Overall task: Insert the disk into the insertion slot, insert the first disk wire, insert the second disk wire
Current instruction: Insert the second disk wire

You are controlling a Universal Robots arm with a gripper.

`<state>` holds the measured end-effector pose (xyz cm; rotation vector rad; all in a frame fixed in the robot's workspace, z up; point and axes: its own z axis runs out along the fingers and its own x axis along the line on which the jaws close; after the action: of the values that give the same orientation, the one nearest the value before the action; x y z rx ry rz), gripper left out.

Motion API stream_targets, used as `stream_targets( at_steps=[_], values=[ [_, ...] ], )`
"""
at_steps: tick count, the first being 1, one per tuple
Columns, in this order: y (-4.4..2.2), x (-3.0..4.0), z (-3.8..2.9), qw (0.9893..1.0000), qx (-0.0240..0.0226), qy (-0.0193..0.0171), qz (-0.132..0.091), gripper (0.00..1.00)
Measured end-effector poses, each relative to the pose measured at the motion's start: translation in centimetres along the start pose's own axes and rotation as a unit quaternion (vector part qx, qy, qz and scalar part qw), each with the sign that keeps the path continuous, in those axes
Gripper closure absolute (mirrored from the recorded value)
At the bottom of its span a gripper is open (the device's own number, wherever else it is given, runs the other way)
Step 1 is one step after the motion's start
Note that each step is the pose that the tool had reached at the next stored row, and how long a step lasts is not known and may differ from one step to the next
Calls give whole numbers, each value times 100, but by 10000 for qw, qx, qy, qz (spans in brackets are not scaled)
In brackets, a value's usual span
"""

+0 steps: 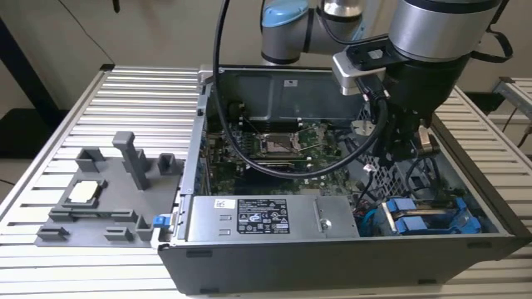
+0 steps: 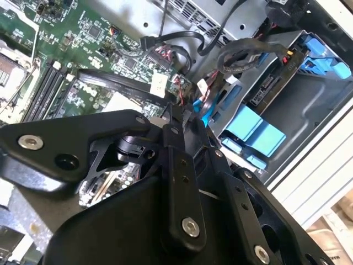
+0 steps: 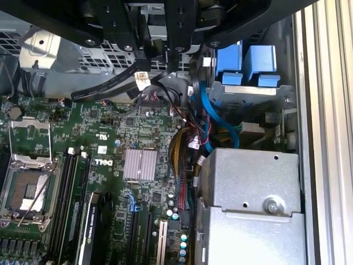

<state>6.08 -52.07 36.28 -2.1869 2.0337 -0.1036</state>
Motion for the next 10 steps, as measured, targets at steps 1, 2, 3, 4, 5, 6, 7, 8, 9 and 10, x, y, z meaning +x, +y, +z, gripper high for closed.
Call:
stream_targets(
  at_steps=[1,2,3,4,5,6,7,8,9,10],
  values=[
    [0,1,0,10000,0,-1,0,73],
    [0,1,0,10000,0,-1,0,73],
    [0,1,0,10000,0,-1,0,73],
    [0,1,0,10000,0,-1,0,73],
    [0,1,0,10000,0,-1,0,73],
    [0,1,0,10000,0,-1,0,73],
    [0,1,0,10000,0,-2,1,76],
    [0,1,0,10000,0,-2,0,83],
    [0,1,0,10000,0,-2,0,83],
    [0,1,0,10000,0,-2,0,83]
  ],
)
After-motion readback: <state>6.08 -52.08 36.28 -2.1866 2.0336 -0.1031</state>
